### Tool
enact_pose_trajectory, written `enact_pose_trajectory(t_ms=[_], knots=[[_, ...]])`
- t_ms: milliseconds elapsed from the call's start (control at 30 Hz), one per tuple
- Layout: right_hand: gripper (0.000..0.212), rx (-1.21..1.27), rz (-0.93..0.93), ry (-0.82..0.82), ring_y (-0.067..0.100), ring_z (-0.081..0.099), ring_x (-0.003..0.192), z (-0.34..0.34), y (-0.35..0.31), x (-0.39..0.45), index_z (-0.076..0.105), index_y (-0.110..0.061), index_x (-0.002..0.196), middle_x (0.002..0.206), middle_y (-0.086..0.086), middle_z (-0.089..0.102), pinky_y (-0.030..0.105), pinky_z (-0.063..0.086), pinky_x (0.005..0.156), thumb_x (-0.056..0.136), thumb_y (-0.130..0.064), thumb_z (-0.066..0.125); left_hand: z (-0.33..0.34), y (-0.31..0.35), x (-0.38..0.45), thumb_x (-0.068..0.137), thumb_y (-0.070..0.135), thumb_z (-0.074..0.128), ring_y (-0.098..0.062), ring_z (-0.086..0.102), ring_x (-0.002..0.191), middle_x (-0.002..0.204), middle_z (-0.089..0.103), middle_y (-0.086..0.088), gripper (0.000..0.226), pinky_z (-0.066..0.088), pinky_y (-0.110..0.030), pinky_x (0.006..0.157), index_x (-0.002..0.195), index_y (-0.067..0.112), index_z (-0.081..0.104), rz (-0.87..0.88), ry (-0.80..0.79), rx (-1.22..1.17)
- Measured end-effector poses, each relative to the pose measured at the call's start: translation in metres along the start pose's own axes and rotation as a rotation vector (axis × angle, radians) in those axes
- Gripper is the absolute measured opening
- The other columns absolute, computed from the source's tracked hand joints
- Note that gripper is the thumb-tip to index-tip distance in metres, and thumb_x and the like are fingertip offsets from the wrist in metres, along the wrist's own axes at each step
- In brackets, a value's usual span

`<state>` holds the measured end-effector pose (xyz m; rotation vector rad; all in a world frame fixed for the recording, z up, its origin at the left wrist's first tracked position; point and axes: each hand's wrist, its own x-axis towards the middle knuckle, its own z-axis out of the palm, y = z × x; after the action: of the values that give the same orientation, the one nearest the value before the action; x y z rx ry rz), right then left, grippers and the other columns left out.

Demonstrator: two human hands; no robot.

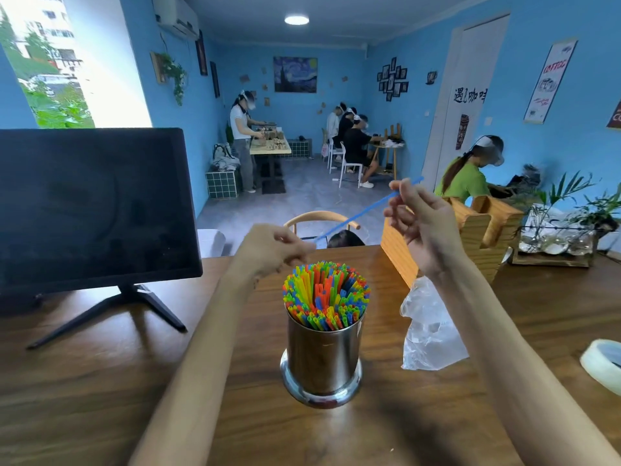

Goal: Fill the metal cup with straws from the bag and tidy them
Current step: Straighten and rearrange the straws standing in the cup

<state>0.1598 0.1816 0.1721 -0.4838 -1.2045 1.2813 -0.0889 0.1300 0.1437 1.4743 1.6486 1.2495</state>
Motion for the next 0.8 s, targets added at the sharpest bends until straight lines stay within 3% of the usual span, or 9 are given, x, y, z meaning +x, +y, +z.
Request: enact_pose_trajectory(t_ms=[67,167,267,367,433,533,600,667,800], knots=[[0.017,-0.180,-0.109,-0.022,0.007,0.064,0.071,0.008,-0.003,0.001,0.078,-0.023,0.086,0.075,-0.008,0.067,0.019,0.053,0.068,0.091,-0.035,0.067,0.006,-0.008,0.000,0.078,0.042,0.086,-0.003,0.054,0.053,0.060,0.070,0.004,0.025,0.042,-0.019,0.052,0.071,0.020,0.077,-0.019,-0.074,0.162],[0.015,-0.373,-0.226,-0.081,0.016,0.073,0.083,0.022,-0.001,0.001,0.069,-0.012,0.096,0.091,-0.001,0.073,0.025,0.058,0.073,0.102,-0.022,0.058,0.009,-0.017,0.002,0.081,0.044,0.085,-0.008,0.053,0.063,0.062,0.059,0.008,0.025,0.039,-0.027,0.058,0.070,0.024,0.073,-0.008,-0.010,0.232],[0.012,-0.511,-0.242,-0.144,0.017,0.074,0.079,0.028,0.010,-0.004,0.067,-0.014,0.109,0.087,0.003,0.073,0.034,0.062,0.071,0.103,-0.014,0.057,0.009,-0.023,0.002,0.091,0.039,0.075,-0.011,0.057,0.072,0.072,0.060,0.008,0.019,0.040,-0.028,0.060,0.077,0.029,0.067,-0.019,0.002,0.290],[0.034,-0.641,-0.200,-0.230,0.017,0.075,0.076,0.031,0.032,-0.015,0.056,-0.027,0.131,0.087,0.005,0.076,0.033,0.063,0.070,0.100,-0.013,0.062,0.006,-0.028,0.002,0.096,0.038,0.067,-0.014,0.061,0.081,0.082,0.066,0.006,0.012,0.046,-0.029,0.067,0.087,0.031,0.066,-0.037,0.048,0.303],[0.036,-0.742,-0.160,-0.267,0.018,0.075,0.072,0.030,0.048,-0.022,0.050,-0.030,0.130,0.087,0.004,0.076,0.034,0.063,0.069,0.099,-0.017,0.065,0.003,-0.031,0.002,0.097,0.038,0.068,-0.016,0.062,0.080,0.085,0.071,0.002,0.016,0.052,-0.033,0.075,0.088,0.026,0.072,-0.059,0.004,0.290],[0.013,-1.054,-0.189,-0.339,0.011,0.071,0.081,0.022,0.064,-0.023,0.066,-0.024,0.112,0.095,-0.001,0.075,0.033,0.060,0.071,0.099,-0.028,0.065,0.001,-0.032,-0.003,0.091,0.037,0.077,-0.014,0.066,0.073,0.081,0.074,0.003,0.015,0.052,-0.029,0.066,0.079,0.026,0.077,-0.070,-0.070,0.252],[0.021,-1.157,-0.167,-0.404,0.008,0.066,0.088,0.017,0.070,-0.021,0.076,-0.020,0.108,0.101,-0.002,0.074,0.031,0.055,0.075,0.099,-0.034,0.064,0.001,-0.032,-0.005,0.087,0.032,0.081,-0.015,0.069,0.077,0.082,0.076,0.003,0.012,0.055,-0.030,0.068,0.077,0.027,0.078,-0.052,-0.054,0.237],[0.029,-1.156,-0.125,-0.431,0.009,0.064,0.091,0.014,0.073,-0.019,0.079,-0.018,0.108,0.104,-0.001,0.071,0.032,0.054,0.078,0.101,-0.039,0.060,0.001,-0.032,-0.005,0.085,0.030,0.084,-0.014,0.070,0.079,0.082,0.077,0.003,0.009,0.055,-0.029,0.069,0.077,0.027,0.080,-0.046,-0.019,0.247],[0.032,-1.003,-0.077,-0.353,0.005,0.065,0.096,0.014,0.075,-0.008,0.077,-0.020,0.113,0.105,-0.005,0.073,0.023,0.050,0.076,0.104,-0.042,0.054,0.001,-0.031,-0.006,0.081,0.028,0.086,-0.003,0.068,0.072,0.078,0.075,0.011,0.011,0.046,-0.012,0.052,0.076,0.032,0.078,-0.056,0.031,0.228]])
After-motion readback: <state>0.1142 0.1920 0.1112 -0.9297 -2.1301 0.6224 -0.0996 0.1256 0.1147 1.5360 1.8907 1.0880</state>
